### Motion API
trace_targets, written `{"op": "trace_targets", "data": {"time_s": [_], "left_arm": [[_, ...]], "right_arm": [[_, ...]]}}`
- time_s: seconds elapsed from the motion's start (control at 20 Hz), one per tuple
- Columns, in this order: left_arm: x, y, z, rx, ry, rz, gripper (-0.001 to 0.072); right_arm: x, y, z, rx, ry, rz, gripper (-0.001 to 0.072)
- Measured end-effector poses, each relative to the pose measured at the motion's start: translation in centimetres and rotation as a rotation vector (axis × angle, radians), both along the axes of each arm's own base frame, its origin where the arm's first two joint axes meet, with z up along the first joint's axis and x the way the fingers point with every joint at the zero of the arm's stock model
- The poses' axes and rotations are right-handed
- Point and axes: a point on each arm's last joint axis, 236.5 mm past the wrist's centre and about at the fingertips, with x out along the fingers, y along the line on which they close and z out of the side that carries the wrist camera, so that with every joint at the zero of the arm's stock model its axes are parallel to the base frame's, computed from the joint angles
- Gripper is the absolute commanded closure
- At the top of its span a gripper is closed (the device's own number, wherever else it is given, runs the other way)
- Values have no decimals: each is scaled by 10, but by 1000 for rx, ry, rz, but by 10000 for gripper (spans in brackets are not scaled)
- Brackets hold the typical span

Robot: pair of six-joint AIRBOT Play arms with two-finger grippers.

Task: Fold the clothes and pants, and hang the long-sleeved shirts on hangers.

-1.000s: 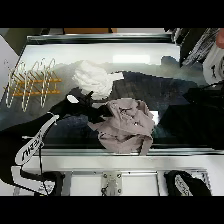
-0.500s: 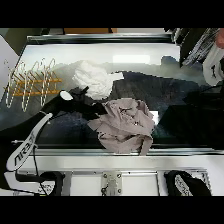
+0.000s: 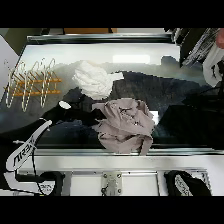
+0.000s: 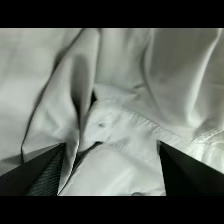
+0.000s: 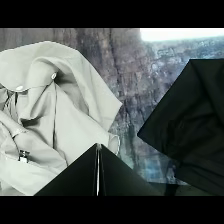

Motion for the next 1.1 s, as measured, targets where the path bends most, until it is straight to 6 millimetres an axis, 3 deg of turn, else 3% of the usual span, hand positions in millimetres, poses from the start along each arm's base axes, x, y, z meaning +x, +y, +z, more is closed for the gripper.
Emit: {"op": "trace_targets", "data": {"time_s": [0.25, 0.3, 0.35, 0.4, 0.45, 0.65, 0.8, 0.85, 0.9, 0.95, 1.1], "left_arm": [[9, -44, 12, -66, -47, -55, 86], [12, -52, 17, -76, -61, -68, 198], [14, -58, 22, -85, -76, -80, 481], [17, -63, 27, -95, -88, -88, 659], [20, -66, 32, -103, -96, -95, 694], [32, -63, 59, -143, -132, -103, 695], [37, -42, 81, -108, -195, -132, 694], [37, -33, 86, -83, -217, -144, 694], [36, -23, 91, -51, -237, -158, 695], [36, -12, 95, -22, -254, -168, 695], [40, 21, 110, 52, -305, -167, 695]], "right_arm": [[-1, 0, -3, 2, 9, 0, 696], [-1, 0, -4, 3, 11, 0, 696], [-2, 1, -6, 4, 14, 0, 696], [-3, 1, -7, 5, 18, 1, 696], [-3, 1, -8, 6, 22, 2, 696], [-8, 2, -16, -4, 44, 9, 698], [-23, 14, -45, -2, 123, 25, 681], [-32, 22, -62, 16, 173, 27, 506], [-42, 32, -80, 38, 228, 31, 145], [-53, 44, -100, 70, 284, 38, 64], [-86, 77, -148, 164, 433, 44, 65]]}}
